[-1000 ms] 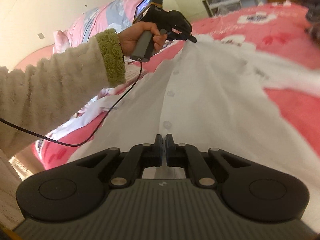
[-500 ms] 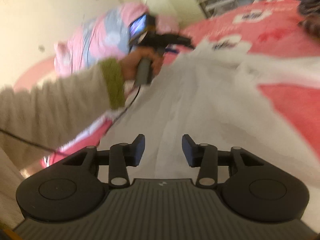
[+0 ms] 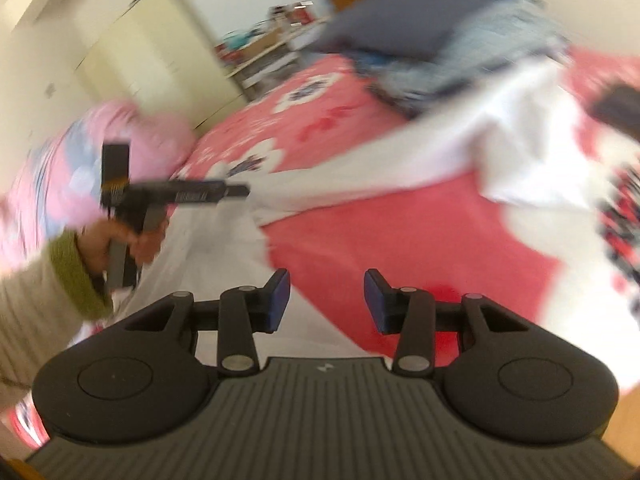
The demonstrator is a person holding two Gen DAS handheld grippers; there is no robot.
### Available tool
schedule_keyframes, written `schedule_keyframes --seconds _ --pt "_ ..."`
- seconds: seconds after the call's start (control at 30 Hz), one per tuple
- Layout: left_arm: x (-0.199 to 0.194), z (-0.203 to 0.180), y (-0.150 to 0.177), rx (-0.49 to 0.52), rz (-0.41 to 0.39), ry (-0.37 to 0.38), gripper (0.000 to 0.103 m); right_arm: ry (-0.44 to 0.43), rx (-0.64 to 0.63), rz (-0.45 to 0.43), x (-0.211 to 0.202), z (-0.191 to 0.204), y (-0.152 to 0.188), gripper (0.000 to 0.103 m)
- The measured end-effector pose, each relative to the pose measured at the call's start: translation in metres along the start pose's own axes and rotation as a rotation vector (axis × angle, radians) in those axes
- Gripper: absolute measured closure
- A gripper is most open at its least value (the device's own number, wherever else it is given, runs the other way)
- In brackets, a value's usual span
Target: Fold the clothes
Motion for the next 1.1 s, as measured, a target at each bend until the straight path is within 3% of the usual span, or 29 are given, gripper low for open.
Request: schedule_keyframes --seconds 0.17,0.33,0.37,0.4,0.57,0.7,0.97,1.1 --pt "0.014 -0.006 0.012 -0.056 0.036 -0.031 0.036 -0.044 0.164 0.058 -0.003 -0.029 0.020 0.063" --pt "0.020 0.001 0.011 -0.139 0.046 -0.076 0.036 -0.077 0.176 0.088 0.001 -0.033 0.031 0.064" --pt "0.022 0.002 0.012 -0.152 0.049 -0.085 0.036 -0.080 0.162 0.094 0.000 -0.031 0.032 0.070" --pt "0.024 0.004 0.011 -0.164 0.051 -0.093 0.036 -0.077 0.116 0.098 -0.006 -0.026 0.035 0.083" --pt "0.032 0.011 0.009 -0.223 0.056 -0.112 0.035 0.010 -0.073 0.136 -0.016 -0.022 0.059 0.089" --pt "0.036 0.013 0.008 -0.234 0.057 -0.127 0.034 0.052 -0.147 0.161 -0.031 -0.026 0.071 0.087" --pt "0.042 0.015 0.005 -0.265 0.053 -0.139 0.032 -0.089 0.083 0.087 -0.052 -0.046 0.039 0.082" --pt "0.044 0.017 0.003 -0.270 0.051 -0.149 0.032 -0.074 0.022 0.140 -0.029 -0.038 0.048 0.083"
Point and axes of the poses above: each gripper's, at about its wrist camera, not at the fingertips, and x roughly the way its jaws point, z to its left, y to its underside, the point moved 10 cm from there along x, roughly the way its jaws point, and after that the axes turned 6 degrees about x, right-handed, at the moved point
